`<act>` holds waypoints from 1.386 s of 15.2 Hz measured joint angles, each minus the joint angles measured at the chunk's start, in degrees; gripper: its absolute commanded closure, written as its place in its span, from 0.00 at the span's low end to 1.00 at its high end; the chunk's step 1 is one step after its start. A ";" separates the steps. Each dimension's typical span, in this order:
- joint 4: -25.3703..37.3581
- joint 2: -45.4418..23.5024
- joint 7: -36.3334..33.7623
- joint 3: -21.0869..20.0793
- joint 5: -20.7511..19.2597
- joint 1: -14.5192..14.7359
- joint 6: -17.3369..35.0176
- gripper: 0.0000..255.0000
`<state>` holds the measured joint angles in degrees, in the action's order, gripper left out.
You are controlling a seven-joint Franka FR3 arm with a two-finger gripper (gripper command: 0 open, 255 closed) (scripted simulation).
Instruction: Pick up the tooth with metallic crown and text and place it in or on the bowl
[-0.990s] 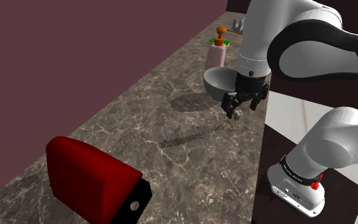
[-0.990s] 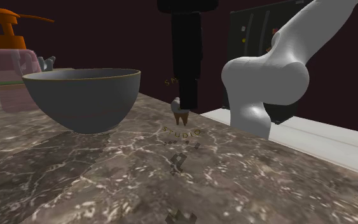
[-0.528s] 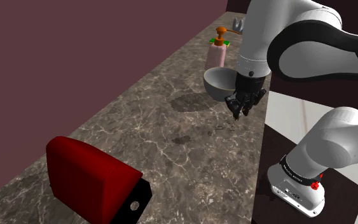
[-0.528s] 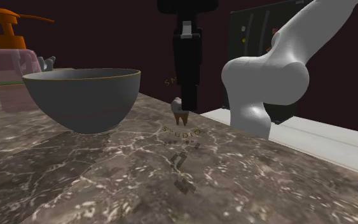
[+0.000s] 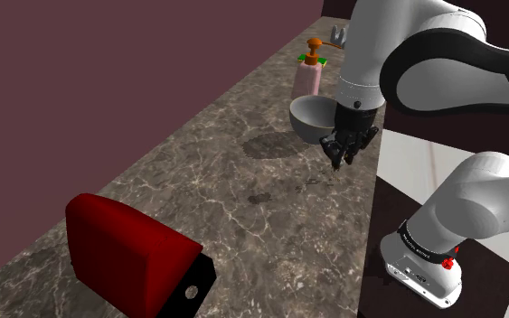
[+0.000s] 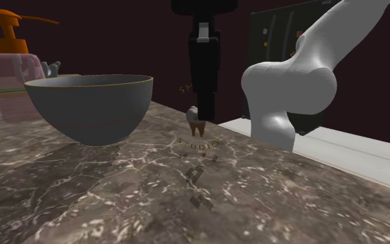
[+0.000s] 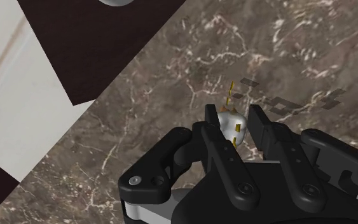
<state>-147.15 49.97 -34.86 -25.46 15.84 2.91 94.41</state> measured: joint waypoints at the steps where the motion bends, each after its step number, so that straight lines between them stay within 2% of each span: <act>1: 0.39 -0.01 -0.01 0.12 -0.11 -0.05 -0.40 1.00; 21: 16.58 -2.65 -0.27 3.55 -3.47 -1.69 -13.99 1.00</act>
<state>-130.58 47.31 -35.14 -21.91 12.38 1.22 80.42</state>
